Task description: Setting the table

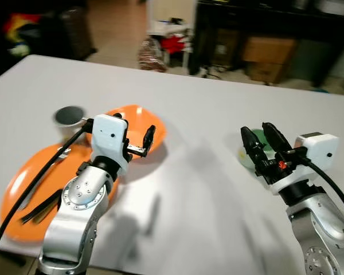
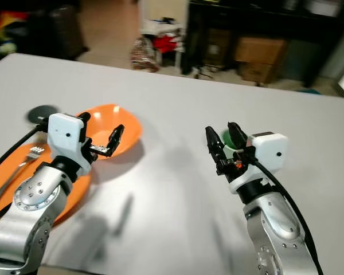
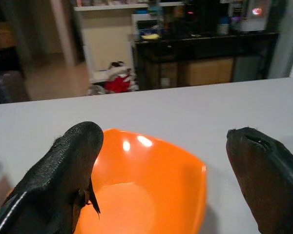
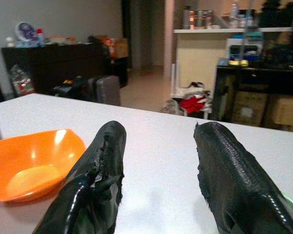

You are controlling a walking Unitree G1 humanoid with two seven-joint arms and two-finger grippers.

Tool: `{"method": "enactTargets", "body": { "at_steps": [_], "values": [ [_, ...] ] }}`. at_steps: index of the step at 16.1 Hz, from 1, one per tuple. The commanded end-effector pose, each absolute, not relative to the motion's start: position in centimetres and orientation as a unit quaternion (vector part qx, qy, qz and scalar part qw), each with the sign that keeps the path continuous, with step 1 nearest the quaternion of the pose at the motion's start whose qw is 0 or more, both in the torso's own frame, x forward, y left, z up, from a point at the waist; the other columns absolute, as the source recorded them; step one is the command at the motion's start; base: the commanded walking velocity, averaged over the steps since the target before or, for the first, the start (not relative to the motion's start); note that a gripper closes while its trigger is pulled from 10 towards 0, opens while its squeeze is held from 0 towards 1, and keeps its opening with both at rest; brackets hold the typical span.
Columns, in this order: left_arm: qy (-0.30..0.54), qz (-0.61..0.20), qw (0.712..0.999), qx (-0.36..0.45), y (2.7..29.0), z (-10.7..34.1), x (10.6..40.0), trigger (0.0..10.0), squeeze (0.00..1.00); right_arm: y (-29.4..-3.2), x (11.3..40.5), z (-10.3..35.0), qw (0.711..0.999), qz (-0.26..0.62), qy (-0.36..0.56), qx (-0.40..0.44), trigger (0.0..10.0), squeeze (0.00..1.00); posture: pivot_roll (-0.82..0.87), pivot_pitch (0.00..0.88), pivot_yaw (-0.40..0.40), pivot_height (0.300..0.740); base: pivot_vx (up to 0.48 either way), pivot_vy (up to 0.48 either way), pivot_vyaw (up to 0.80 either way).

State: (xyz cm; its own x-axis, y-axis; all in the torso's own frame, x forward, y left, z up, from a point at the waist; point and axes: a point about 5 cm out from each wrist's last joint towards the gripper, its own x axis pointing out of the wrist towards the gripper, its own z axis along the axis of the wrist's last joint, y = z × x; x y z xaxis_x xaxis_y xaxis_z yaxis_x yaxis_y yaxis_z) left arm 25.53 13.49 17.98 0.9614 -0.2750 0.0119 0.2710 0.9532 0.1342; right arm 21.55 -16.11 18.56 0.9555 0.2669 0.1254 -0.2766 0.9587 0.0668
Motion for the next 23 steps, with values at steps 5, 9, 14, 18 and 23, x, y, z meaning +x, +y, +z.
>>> {"method": "enactTargets", "body": {
  "at_steps": [5, 9, 14, 18, 23],
  "values": [
    [-0.038, -0.145, 0.985, 0.081, 12.9, 19.1, 25.5, 10.0, 0.00, -15.5, 21.7, 19.3, 0.987, 0.143, -0.068, 0.032, 10.0, 0.00, 0.01, 0.000, -0.056, 0.740, 0.000, 0.000, 0.80],
    [-0.033, -0.149, 0.985, 0.083, 12.7, 18.9, 26.2, 10.0, 0.00, -14.7, 21.7, 19.2, 0.984, 0.158, -0.067, 0.052, 10.0, 0.00, -0.01, 0.000, -0.028, 0.740, 0.000, 0.000, 0.80],
    [-0.040, -0.150, 0.985, 0.071, 12.4, 19.2, 26.4, 10.0, 0.00, -14.6, 21.3, 19.2, 0.982, 0.171, -0.058, 0.053, 10.0, 0.00, -0.01, 0.000, -0.036, 0.740, 0.000, 0.000, 0.80],
    [-0.044, -0.143, 0.985, 0.079, 12.6, 19.2, 26.3, 10.0, 0.00, -14.7, 21.7, 19.2, 0.983, 0.167, -0.061, 0.048, 10.0, 0.00, -0.01, 0.000, -0.040, 0.740, 0.000, 0.000, 0.80],
    [-0.040, -0.141, 0.986, 0.075, 12.6, 19.3, 26.2, 10.0, 0.00, -15.0, 21.5, 19.2, 0.985, 0.154, -0.061, 0.053, 10.0, 0.00, -0.01, 0.000, -0.031, 0.740, 0.000, 0.000, 0.80]
  ]
}}
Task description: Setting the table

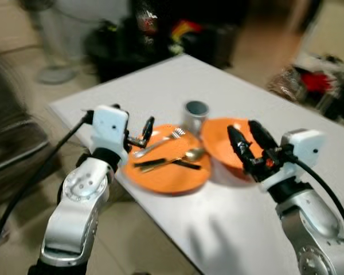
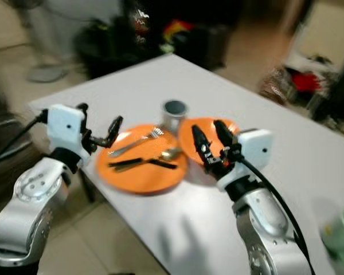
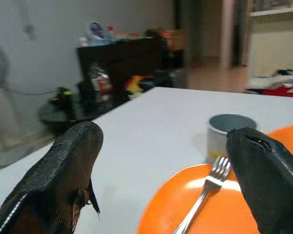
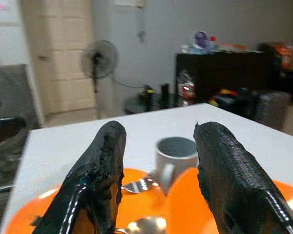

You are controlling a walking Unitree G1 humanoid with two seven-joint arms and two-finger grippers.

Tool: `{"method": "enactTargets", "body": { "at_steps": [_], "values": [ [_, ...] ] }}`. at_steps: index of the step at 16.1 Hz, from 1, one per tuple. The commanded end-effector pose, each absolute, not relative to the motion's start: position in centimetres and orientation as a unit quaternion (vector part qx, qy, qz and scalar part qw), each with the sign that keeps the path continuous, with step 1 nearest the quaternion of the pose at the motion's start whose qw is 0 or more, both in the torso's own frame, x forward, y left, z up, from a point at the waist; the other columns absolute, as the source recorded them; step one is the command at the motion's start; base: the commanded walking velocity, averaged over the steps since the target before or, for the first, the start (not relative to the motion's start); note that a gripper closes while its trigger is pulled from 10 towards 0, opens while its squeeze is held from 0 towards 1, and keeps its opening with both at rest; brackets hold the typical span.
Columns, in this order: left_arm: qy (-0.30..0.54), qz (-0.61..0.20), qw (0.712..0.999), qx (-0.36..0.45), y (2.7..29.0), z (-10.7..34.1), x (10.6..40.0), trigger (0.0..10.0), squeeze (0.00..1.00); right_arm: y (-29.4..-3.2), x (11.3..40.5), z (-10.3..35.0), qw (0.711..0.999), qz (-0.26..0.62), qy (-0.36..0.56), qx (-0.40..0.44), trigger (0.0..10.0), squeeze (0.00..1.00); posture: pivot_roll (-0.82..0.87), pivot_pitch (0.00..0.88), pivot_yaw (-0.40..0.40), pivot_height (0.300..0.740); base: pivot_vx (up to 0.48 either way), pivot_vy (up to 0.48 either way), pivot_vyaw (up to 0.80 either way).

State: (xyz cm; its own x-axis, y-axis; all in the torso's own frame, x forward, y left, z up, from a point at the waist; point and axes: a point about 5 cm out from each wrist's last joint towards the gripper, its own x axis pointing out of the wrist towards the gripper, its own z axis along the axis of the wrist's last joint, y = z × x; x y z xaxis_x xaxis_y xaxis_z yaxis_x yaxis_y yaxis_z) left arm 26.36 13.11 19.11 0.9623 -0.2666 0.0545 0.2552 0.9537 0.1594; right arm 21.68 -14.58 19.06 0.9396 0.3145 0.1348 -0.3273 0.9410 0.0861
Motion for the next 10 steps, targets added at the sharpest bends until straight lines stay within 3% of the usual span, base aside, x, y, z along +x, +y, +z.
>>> {"method": "enactTargets", "body": {
  "at_steps": [1, 8, 10],
  "values": [
    [-0.041, -0.141, 0.986, 0.074, 12.61, 19.31, 26.26, 10.0, 0.00, -15.02, 21.54, 19.17, 0.985, 0.153, -0.061, 0.054, 10.0, 0.00, -0.01, 0.000, -0.031, 0.740, 0.000, 0.000, 0.80],
    [-0.041, -0.141, 0.987, 0.071, 12.64, 19.25, 25.89, 10.0, 0.00, -15.09, 21.70, 18.99, 0.984, 0.150, -0.058, 0.075, 10.0, 0.00, 0.00, 0.000, -0.050, 0.740, 0.000, 0.000, 0.80],
    [-0.039, -0.136, 0.988, 0.070, 12.87, 19.22, 25.83, 10.0, 0.00, -15.12, 21.84, 18.92, 0.984, 0.146, -0.058, 0.089, 10.0, 0.00, 0.01, 0.000, -0.053, 0.740, 0.000, 0.161, 0.00]
  ]
}}
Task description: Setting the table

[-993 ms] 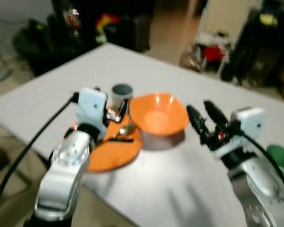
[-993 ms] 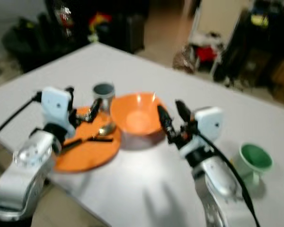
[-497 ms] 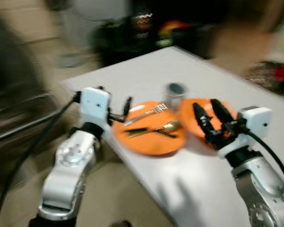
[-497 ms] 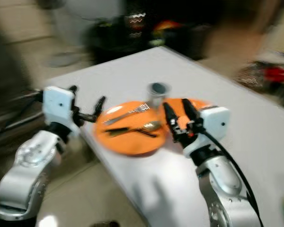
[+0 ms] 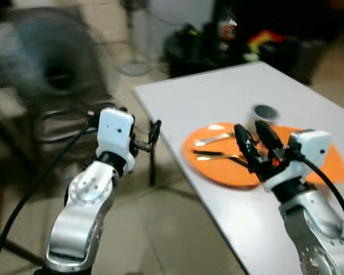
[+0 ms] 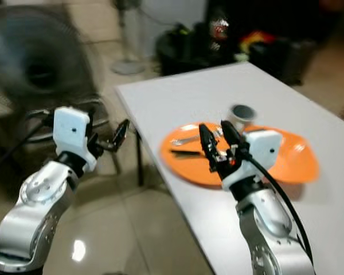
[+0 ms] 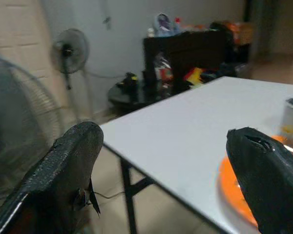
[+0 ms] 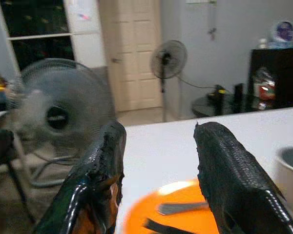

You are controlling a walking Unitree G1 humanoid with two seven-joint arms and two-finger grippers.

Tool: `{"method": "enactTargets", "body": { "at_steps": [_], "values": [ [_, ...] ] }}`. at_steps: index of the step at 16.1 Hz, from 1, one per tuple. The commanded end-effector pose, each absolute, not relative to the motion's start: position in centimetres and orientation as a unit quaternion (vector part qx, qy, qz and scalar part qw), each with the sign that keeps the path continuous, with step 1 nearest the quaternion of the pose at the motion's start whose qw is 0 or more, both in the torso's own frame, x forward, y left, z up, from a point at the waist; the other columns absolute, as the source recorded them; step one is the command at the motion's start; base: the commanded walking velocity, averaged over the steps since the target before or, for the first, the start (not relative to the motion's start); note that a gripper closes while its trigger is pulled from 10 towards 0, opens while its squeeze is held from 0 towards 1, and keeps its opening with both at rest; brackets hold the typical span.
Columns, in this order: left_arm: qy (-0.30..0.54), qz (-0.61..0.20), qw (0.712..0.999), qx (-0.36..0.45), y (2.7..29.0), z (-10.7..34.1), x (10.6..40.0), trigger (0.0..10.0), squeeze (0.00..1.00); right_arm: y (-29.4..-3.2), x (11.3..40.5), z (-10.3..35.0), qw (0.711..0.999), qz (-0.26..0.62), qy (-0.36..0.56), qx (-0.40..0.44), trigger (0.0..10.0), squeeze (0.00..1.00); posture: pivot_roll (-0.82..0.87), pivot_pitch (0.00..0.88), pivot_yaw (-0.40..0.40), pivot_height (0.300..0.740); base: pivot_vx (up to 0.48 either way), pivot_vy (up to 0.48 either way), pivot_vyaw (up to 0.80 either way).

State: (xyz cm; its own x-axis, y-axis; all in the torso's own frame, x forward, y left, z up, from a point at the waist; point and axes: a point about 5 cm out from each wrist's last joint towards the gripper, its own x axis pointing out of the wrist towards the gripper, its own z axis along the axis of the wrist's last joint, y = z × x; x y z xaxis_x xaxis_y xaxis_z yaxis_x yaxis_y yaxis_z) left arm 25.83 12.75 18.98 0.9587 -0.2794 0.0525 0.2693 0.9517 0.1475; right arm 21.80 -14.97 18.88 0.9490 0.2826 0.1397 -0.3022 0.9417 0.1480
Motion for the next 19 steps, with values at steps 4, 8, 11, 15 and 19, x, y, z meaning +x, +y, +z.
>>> {"method": "enactTargets", "body": {
  "at_steps": [4, 8, 11, 15, 19],
  "values": [
    [-0.035, -0.133, 0.988, 0.068, 13.0, 19.1, 25.8, 10.0, 0.00, -15.0, 22.0, 18.6, 0.983, 0.148, -0.049, 0.097, 10.0, 0.00, 0.01, 0.000, -0.059, 0.740, 0.000, 0.364, 0.00],
    [-0.030, -0.132, 0.988, 0.071, 13.1, 18.9, 25.8, 10.0, 0.00, -15.0, 22.0, 18.5, 0.983, 0.150, -0.043, 0.100, 10.0, 0.00, 0.01, 0.000, -0.064, 0.740, 0.000, 0.387, 0.00],
    [-0.025, -0.126, 0.988, 0.082, 13.6, 18.6, 25.8, 10.0, 0.00, -15.1, 22.1, 18.3, 0.983, 0.145, -0.036, 0.104, 10.0, 0.00, 0.01, 0.000, -0.064, 0.740, 0.000, 0.387, 0.00],
    [-0.019, -0.119, 0.988, 0.100, 14.5, 18.5, 25.9, 10.0, 0.00, -15.1, 22.1, 18.0, 0.984, 0.139, -0.031, 0.110, 10.0, 0.00, 0.02, 0.000, -0.051, 0.740, 0.000, 0.387, 0.00],
    [-0.002, -0.122, 0.986, 0.111, 15.2, 17.9, 25.5, 10.0, 0.00, -15.0, 22.0, 17.2, 0.984, 0.140, -0.018, 0.107, 10.0, 0.00, 0.03, 0.000, -0.028, 0.740, 0.000, 0.385, 0.00]
  ]
}}
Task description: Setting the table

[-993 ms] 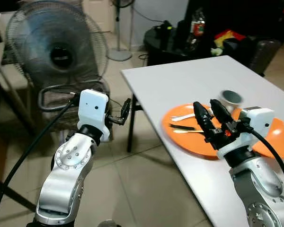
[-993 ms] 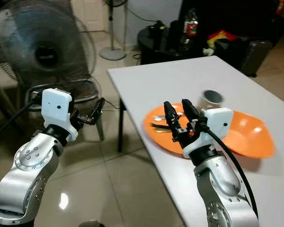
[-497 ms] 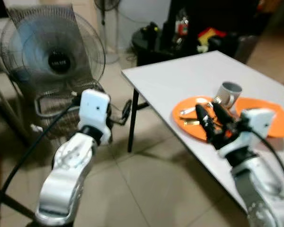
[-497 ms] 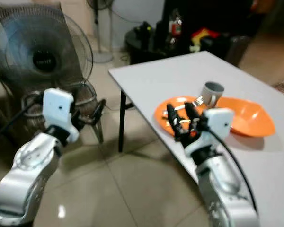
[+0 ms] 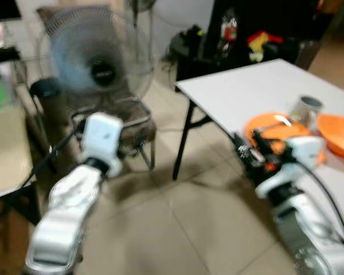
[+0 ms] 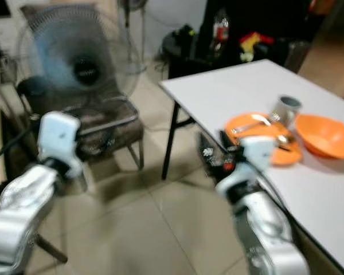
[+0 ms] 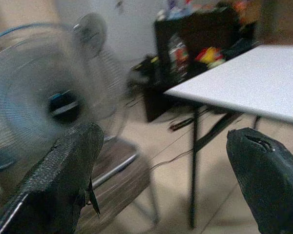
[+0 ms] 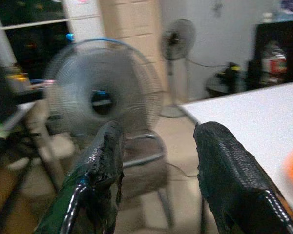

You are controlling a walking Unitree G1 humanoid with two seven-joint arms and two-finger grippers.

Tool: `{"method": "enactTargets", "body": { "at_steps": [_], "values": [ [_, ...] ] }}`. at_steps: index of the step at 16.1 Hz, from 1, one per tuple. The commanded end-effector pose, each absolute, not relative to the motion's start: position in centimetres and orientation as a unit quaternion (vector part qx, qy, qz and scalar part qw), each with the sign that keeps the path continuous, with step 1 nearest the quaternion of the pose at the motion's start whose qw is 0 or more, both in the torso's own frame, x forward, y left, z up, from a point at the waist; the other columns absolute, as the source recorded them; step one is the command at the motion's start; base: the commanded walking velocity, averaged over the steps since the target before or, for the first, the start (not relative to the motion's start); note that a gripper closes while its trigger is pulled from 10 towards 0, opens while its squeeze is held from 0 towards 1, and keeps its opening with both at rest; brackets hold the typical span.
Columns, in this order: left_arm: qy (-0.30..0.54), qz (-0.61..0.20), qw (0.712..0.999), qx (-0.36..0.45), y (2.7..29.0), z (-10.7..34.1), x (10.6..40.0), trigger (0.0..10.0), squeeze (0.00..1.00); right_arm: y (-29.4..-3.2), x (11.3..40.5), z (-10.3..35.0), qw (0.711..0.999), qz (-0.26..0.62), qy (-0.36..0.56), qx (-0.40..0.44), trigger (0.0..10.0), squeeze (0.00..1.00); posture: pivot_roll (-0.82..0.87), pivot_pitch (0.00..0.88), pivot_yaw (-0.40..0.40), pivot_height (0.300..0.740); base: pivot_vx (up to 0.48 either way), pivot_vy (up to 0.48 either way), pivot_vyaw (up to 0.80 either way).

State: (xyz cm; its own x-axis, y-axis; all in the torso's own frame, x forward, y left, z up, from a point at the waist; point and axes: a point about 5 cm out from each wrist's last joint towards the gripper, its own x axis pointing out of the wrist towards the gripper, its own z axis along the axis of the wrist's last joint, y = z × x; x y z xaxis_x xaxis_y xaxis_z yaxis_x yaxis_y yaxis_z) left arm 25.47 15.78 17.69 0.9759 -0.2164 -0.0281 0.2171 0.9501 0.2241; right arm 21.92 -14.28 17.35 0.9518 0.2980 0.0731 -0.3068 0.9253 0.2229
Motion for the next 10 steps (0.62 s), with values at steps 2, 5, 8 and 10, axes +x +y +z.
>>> {"method": "enactTargets", "body": {
  "at_steps": [2, 5, 8, 10],
  "values": [
    [0.010, -0.122, 0.986, 0.113, 15.4, 17.3, 25.2, 10.0, 0.00, -15.4, 22.0, 16.5, 0.985, 0.133, -0.006, 0.106, 10.0, 0.00, 0.03, 0.000, -0.028, 0.740, 0.000, 0.381, 0.00],
    [0.020, -0.118, 0.986, 0.119, 15.7, 16.7, 25.0, 10.0, 0.00, -15.4, 21.9, 16.0, 0.986, 0.137, 0.003, 0.093, 10.0, 0.00, 0.04, 0.000, -0.027, 0.740, 0.000, 0.379, 0.00],
    [0.015, -0.114, 0.986, 0.120, 15.8, 17.1, 25.0, 10.0, 0.00, -15.1, 21.9, 15.5, 0.985, 0.145, 0.011, 0.091, 10.0, 0.00, 0.06, 0.000, -0.031, 0.740, 0.000, 0.376, 0.80],
    [0.013, -0.114, 0.986, 0.124, 15.8, 17.1, 25.0, 10.0, 0.00, -15.1, 22.1, 15.3, 0.985, 0.145, 0.009, 0.092, 10.0, 0.00, 0.06, 0.000, -0.031, 0.740, 0.000, 0.373, 0.80]
  ]
}}
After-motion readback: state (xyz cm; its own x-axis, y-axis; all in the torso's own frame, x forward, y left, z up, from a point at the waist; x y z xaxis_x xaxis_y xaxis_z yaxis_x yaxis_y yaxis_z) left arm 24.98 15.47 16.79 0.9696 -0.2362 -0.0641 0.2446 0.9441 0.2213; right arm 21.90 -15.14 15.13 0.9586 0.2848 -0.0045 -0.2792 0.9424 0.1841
